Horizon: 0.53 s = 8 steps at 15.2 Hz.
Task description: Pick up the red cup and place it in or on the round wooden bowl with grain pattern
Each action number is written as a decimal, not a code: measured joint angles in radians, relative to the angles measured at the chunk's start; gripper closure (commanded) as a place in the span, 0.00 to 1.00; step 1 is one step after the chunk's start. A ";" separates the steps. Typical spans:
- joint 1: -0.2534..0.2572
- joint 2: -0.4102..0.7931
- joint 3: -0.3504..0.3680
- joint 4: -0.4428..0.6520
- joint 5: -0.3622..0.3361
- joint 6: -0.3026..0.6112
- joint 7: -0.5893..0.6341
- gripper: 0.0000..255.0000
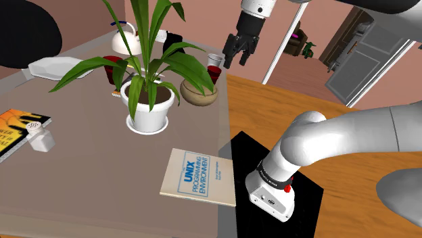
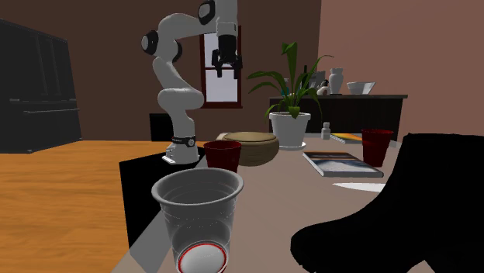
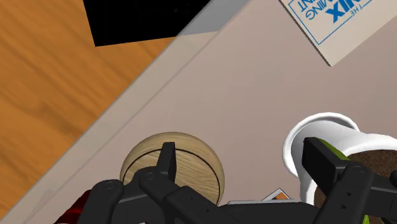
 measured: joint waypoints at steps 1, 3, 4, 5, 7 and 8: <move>0.000 0.000 0.000 0.000 0.000 0.000 0.000 0.00; -0.007 0.022 -0.018 -0.007 -0.019 0.029 -0.027 0.00; -0.011 0.038 -0.027 -0.011 -0.030 0.050 -0.042 0.00; -0.016 0.059 -0.039 -0.015 -0.043 0.076 -0.060 0.00; -0.026 0.111 -0.064 -0.013 -0.069 0.129 -0.099 0.00; -0.030 0.130 -0.074 -0.019 -0.080 0.156 -0.115 0.00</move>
